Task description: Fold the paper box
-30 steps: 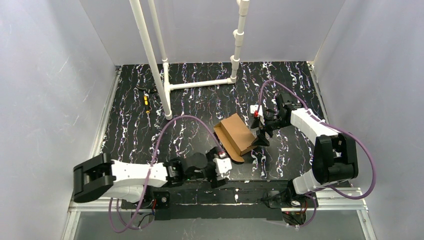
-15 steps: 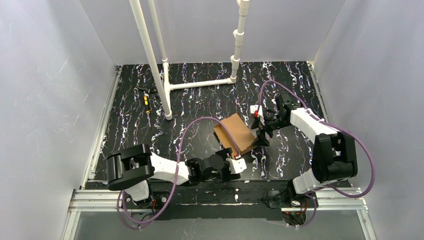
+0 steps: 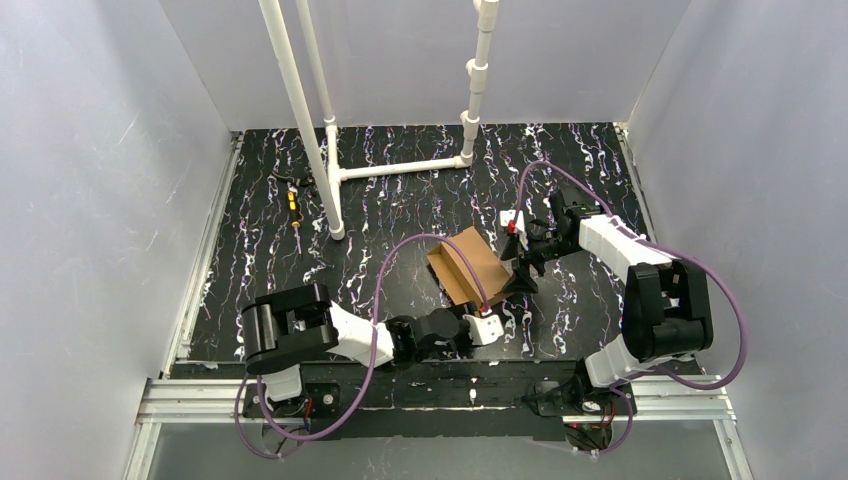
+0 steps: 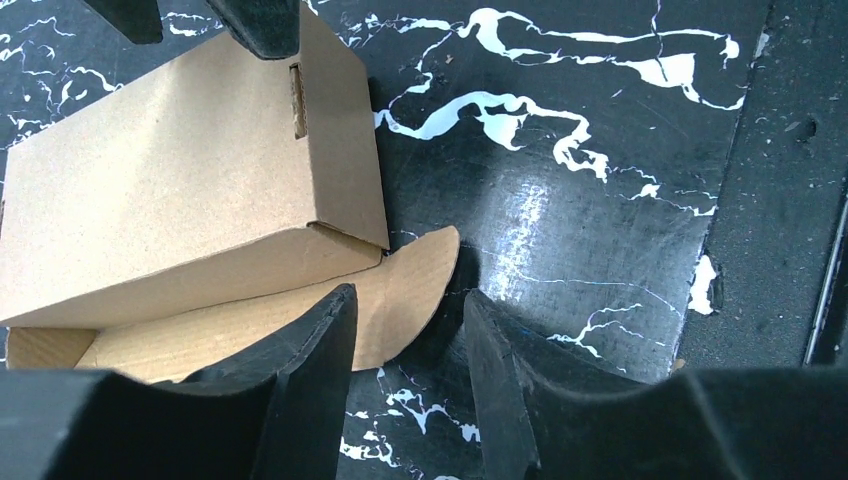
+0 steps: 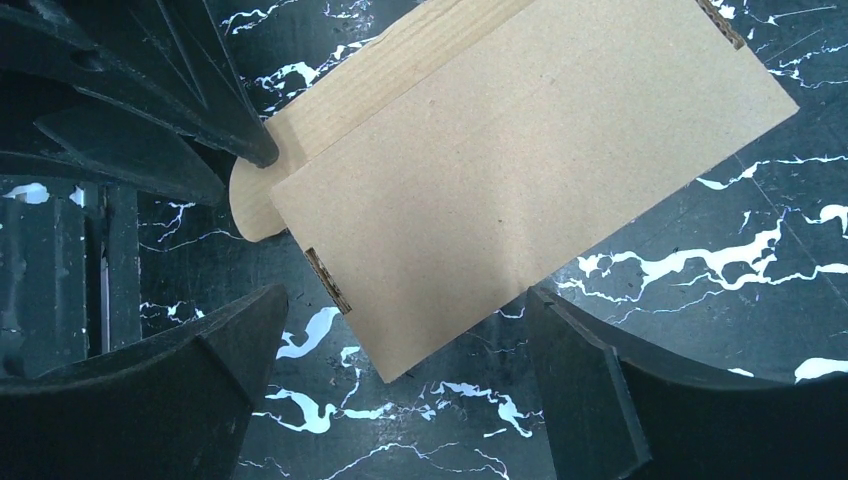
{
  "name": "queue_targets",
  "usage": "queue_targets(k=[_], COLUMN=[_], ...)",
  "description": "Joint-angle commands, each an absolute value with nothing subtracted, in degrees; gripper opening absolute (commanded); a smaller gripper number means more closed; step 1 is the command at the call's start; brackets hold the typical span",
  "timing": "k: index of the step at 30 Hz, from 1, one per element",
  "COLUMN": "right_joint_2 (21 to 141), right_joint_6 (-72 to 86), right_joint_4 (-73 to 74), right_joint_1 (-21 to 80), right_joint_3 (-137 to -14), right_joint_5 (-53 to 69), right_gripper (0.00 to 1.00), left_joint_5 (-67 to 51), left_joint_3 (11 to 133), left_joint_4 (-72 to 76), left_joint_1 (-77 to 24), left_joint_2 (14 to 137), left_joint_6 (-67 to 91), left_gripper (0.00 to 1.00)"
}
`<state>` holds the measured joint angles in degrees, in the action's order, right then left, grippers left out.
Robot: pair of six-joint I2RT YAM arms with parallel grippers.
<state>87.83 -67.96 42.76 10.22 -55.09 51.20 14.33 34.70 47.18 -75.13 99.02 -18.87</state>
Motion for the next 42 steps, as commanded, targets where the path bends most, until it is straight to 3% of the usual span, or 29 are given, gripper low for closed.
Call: queue_targets(k=[1, 4, 12, 18, 21, 35, 42], right_joint_2=[88.14, 88.37, 89.05, 89.14, 89.12, 88.42, 90.87], right_joint_6=[-68.29, -68.25, -67.96, -67.45, -66.44, -37.98, -24.02], right_joint_4=[43.59, 43.77, 43.95, 43.82, 43.05, 24.26, 15.12], right_joint_1=[10.02, 10.02, 10.02, 10.02, 10.02, 10.01, 10.02], right_joint_3=[-56.59, -56.67, -56.86, -56.95, -56.83, -55.06, -53.31], right_joint_5=[53.41, 53.52, 53.57, 53.68, 53.62, 51.51, 49.61], right_gripper=[0.97, 0.97, 0.96, 0.96, 0.96, 0.96, 0.94], left_joint_5=[16.48, 16.85, 16.3, 14.41, 13.6, 11.42, 9.95], left_joint_3=[36.3, 36.29, 35.74, 35.17, 34.7, 33.28, 33.18], left_joint_4=[49.75, 49.87, 50.19, 50.19, 50.19, 50.44, 50.7], left_joint_1=[-75.07, -74.86, -73.84, -73.06, -72.46, -69.98, -69.96], left_joint_2=[99.04, 99.31, 98.98, 98.23, 97.68, 96.11, 95.87], left_joint_6=[-19.34, -19.06, -17.02, -15.12, -13.68, -7.77, -7.21], left_gripper=[0.41, 0.39, 0.12, 0.07, 0.0, 0.0, 0.2])
